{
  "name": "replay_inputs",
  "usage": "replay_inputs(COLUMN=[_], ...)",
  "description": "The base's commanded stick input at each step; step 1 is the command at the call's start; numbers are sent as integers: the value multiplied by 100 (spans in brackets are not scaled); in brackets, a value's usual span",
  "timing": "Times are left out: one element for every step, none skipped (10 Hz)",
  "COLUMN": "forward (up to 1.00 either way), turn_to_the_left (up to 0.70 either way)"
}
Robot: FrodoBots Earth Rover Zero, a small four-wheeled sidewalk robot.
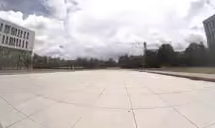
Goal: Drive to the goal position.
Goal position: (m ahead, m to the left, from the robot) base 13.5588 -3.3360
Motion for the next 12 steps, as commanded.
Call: replay_inputs(forward=[70, 70, 70, 70, 70, 70, 70, 70, 70, 70, 70, 70], turn_to_the_left=[0, 0, 0, 0, 0, 0, 0, 0, 0, 0, 0, 0])
